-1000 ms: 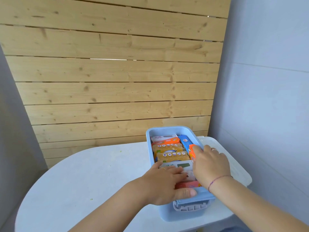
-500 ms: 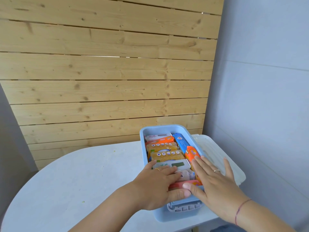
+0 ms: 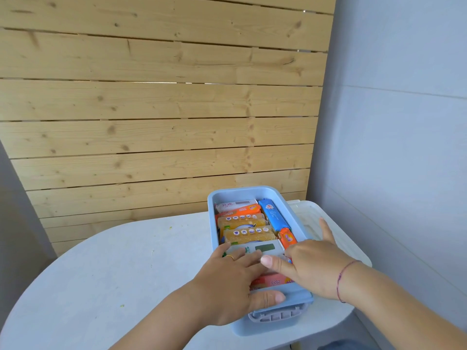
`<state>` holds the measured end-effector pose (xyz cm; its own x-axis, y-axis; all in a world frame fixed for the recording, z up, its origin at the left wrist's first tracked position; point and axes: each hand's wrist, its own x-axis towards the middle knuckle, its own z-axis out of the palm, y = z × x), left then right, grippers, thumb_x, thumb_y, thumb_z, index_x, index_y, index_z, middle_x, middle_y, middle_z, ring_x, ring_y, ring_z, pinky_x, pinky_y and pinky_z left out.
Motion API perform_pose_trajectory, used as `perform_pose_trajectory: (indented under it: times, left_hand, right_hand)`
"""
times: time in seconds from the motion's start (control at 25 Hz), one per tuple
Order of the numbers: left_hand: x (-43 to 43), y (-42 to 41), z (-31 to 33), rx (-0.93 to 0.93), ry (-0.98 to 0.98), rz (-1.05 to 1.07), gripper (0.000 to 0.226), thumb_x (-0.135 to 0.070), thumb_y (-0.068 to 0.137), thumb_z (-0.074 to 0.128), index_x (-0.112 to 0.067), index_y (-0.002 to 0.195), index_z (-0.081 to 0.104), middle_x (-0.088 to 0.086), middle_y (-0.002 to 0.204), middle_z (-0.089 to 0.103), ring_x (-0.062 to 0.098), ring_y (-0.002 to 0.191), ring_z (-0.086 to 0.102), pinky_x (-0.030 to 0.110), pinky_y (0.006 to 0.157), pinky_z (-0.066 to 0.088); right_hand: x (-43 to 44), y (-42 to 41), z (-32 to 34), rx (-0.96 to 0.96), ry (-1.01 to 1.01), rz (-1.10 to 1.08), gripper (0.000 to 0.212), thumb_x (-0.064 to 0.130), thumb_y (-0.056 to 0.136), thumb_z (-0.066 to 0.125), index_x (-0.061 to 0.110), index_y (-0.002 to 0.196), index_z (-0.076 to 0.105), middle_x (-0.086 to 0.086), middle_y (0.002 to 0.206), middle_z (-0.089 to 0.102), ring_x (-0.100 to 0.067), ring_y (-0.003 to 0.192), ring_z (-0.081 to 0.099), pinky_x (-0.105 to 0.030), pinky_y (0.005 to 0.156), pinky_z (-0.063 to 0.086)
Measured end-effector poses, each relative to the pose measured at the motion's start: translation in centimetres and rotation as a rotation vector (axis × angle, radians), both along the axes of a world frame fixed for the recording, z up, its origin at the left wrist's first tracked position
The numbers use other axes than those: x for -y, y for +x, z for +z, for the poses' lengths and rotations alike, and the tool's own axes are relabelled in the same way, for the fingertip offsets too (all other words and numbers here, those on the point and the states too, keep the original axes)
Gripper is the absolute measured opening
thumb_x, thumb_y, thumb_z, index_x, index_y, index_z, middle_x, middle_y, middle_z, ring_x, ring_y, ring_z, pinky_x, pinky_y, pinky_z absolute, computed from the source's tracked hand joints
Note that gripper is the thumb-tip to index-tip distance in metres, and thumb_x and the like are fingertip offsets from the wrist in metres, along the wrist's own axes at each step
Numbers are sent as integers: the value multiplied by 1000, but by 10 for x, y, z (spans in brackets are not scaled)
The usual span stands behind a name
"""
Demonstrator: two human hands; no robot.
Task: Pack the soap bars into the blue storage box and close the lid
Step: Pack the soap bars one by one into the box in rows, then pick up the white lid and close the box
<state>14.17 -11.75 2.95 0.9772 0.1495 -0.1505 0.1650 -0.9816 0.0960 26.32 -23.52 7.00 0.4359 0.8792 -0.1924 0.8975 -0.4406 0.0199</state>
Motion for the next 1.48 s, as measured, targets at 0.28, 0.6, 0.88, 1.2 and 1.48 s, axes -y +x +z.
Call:
perform_pose_trajectory:
  times: [0.28,0.6,0.88,1.2,1.48]
  left_hand:
    - [-33,-29,10,-35,-13,32,92,-83,59,8,-49,144,15,-16,159,10,3,147,1,24,114,-12]
    - [-175,-128,-82,41,-428,415,78,-77,64,60,-58,135,32,-49,139,23,-17,137,14,29,117,11]
    - [-96,-93,-49,891,-1179,914,46,0,78,68,-40,94,52,0,100,69,23,91,64,36,76,52]
    - [-124,-82,-13,727,-1305,806,82,-4,60,59,-42,131,45,2,118,67,19,90,65,30,74,51]
    - [-151,-66,-24,730,-1295,807,69,11,79,47,-55,101,56,-6,109,67,22,89,61,33,78,47]
  right_hand:
    - [0,-17,-3,-150,45,109,79,91,53,2,34,76,52,-4,90,55,-24,91,49,-35,87,34]
    - [-82,-130,-99,-31,539,-73,37,22,29,80,23,63,66,7,60,67,-13,75,63,-54,92,38]
    - [-93,-104,-78,-499,1120,49,43,26,71,41,27,110,59,16,126,57,14,116,39,1,97,29]
    - [-43,150,-98,25,483,-467,53,33,92,47,15,141,35,-7,155,25,-29,140,26,-43,115,22]
    - [-15,218,-134,-23,-31,-705,81,73,82,29,36,148,1,-3,160,0,-34,145,13,-51,115,12]
